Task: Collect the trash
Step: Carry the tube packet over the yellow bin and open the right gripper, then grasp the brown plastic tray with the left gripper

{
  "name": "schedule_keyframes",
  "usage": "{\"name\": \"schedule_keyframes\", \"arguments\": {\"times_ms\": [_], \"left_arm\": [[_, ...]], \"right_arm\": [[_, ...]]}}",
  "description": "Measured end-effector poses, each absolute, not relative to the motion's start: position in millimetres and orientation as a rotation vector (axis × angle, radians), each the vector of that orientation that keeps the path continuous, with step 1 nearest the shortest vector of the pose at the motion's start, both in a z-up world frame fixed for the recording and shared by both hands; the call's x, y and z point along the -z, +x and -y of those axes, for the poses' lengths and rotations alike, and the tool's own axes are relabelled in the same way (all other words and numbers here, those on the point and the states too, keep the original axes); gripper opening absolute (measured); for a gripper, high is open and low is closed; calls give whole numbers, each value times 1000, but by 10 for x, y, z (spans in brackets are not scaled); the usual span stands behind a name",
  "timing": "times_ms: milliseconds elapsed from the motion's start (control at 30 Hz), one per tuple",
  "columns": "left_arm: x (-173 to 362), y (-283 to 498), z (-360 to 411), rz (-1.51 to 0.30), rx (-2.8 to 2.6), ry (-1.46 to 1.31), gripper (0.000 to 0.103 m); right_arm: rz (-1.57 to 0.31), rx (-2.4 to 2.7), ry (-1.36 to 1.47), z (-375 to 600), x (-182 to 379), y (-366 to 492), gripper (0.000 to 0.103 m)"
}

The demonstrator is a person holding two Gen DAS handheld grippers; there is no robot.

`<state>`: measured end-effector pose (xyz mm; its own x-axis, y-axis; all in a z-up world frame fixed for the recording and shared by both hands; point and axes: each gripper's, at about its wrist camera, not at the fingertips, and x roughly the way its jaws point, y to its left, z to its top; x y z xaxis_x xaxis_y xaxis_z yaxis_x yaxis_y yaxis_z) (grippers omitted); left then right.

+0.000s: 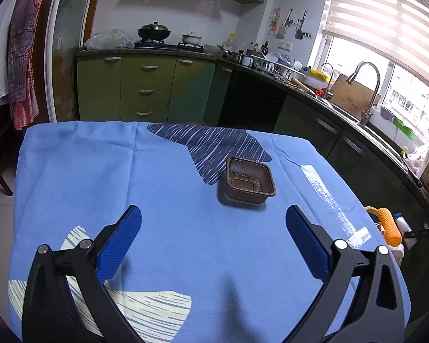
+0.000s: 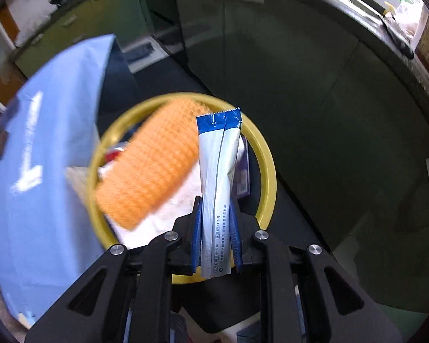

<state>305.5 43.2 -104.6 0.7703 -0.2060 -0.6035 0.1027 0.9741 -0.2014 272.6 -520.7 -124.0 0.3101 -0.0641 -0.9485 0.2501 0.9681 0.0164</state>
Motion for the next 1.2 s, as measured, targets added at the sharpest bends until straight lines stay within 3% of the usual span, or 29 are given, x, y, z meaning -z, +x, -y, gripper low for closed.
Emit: {"name": "schedule_keyframes", "arguments": {"times_ms": [333,433,500,667,1200], "left_arm": [[1055,3063,-409,-681,180,-148,96],[1058,3054,-399,-685,184,-149,96],[1058,3054,-393,-686,186,-147,96],[1062,3044,-374,-688,193,-142,96],[985,3490,42,-848,272,-83,96]], "right_arm": [[-1301,270,111,5013,1622,2901,18],[-1302,270,141,5047,1635,2944,23],[-1284,268,150,5087,1578,2899,40],[-1215,257,158,5068,1297,2815,60],[-1065,-59,232,4271,715,2330,64]]}}
